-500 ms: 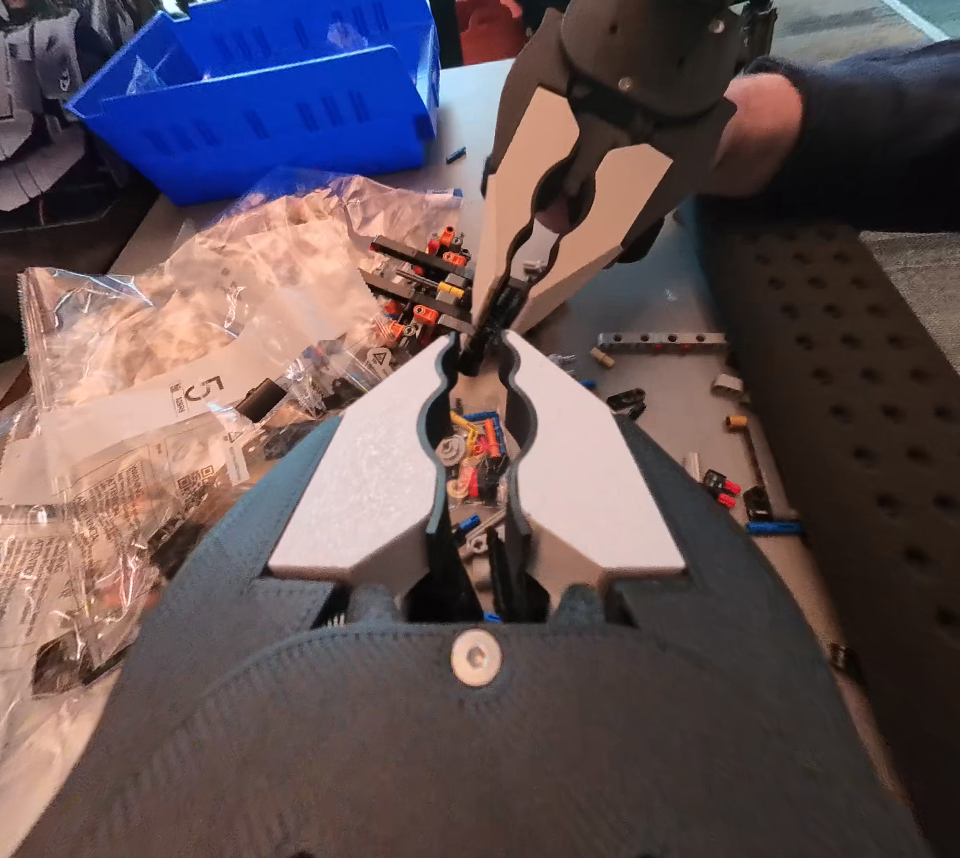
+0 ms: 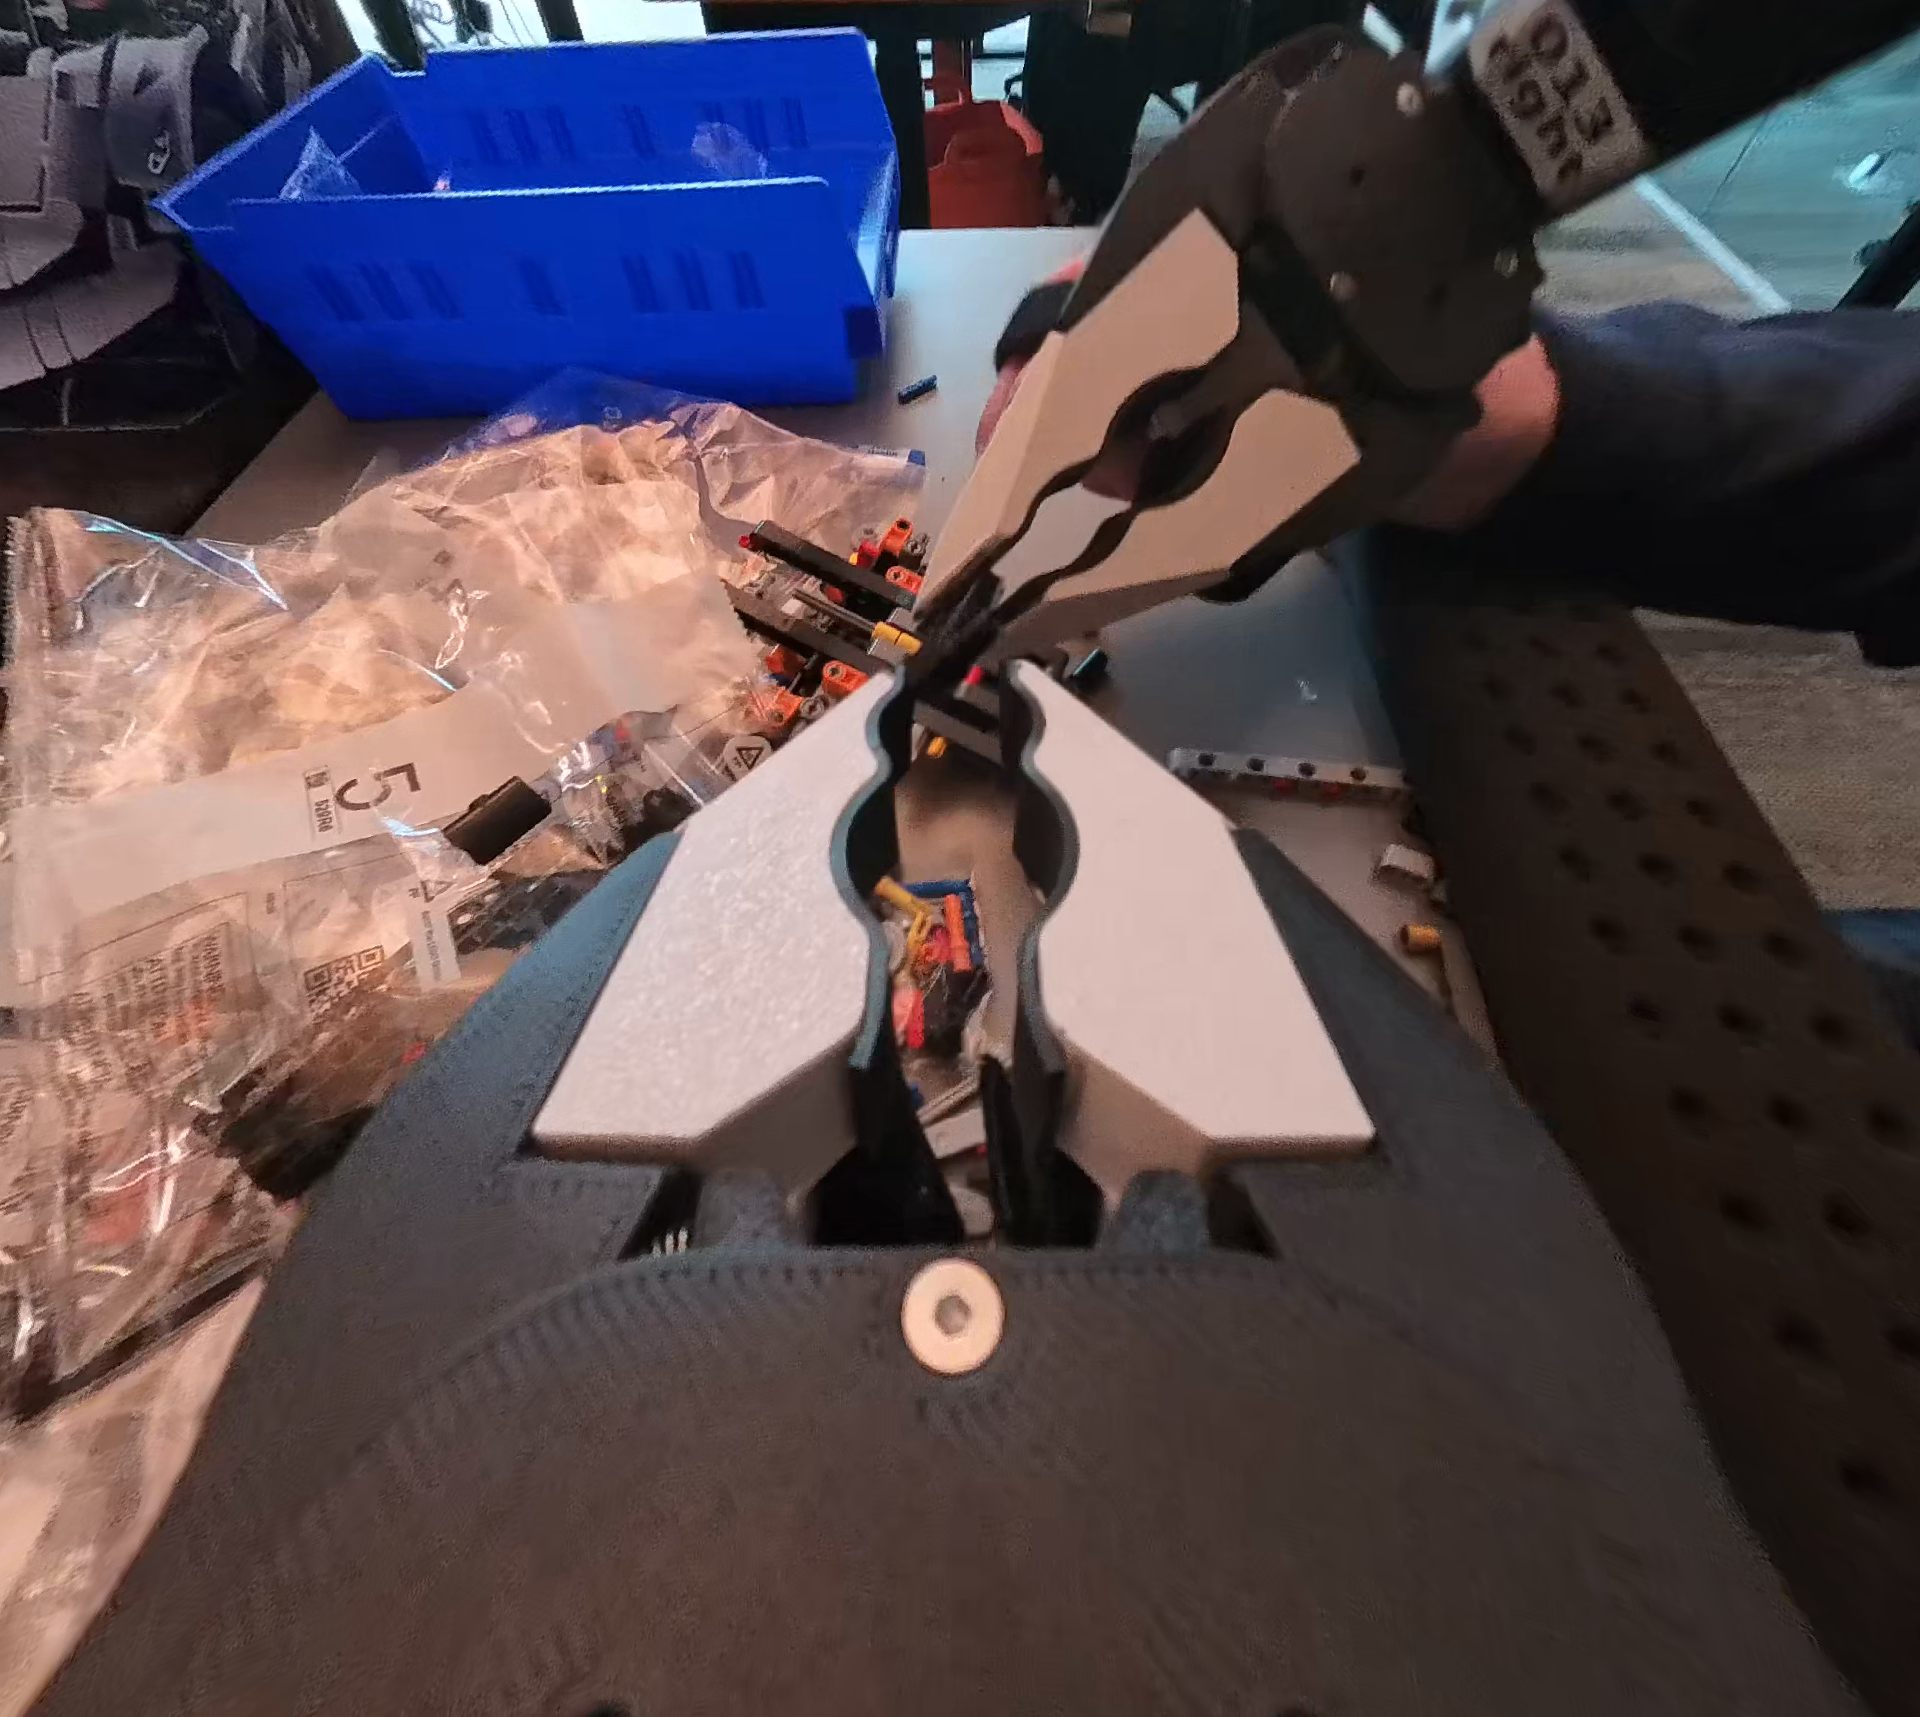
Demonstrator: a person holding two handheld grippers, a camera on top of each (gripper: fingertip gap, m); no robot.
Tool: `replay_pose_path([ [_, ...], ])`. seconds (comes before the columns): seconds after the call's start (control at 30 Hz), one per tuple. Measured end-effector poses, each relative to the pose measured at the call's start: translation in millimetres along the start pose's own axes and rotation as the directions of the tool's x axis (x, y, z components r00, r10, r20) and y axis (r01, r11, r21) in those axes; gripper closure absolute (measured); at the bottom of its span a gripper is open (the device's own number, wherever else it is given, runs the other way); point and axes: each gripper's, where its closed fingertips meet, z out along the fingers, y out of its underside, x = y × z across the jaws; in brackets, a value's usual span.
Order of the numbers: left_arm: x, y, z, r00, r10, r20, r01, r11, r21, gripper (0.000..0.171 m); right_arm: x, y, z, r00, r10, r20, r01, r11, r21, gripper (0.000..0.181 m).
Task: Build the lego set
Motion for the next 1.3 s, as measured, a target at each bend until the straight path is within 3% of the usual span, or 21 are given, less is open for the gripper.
replay_pose_path([
  [0.2,-0.7,-3.8,3.1,1.000,-0.025,-0.001,0.025,0.999,0.036,0.162,0.1,1.0,0.8,0.999,-0.036,-0.021,0.036,0.999,-0.020,0.177],
  [0.43,3.1,-4.9,2.4,0.998,0.058,0.007,-0.058,0.997,0.041,0.161,-3.3,-8.8,-5.4,0.960,0.235,0.152,-0.251,0.963,0.096,0.177],
  [0.53,2.8,-5.2,3.2,0.998,0.065,0.007,-0.066,0.997,0.051,0.163,-6.0,-10.2,-7.5,0.935,0.286,0.210,-0.313,0.943,0.109,0.177],
  [1.3,11.9,-5.0,2.9,0.993,0.112,-0.035,-0.110,0.992,0.054,0.159,-21.9,-7.2,-5.9,0.893,0.318,0.320,-0.354,0.933,0.062,0.177],
])
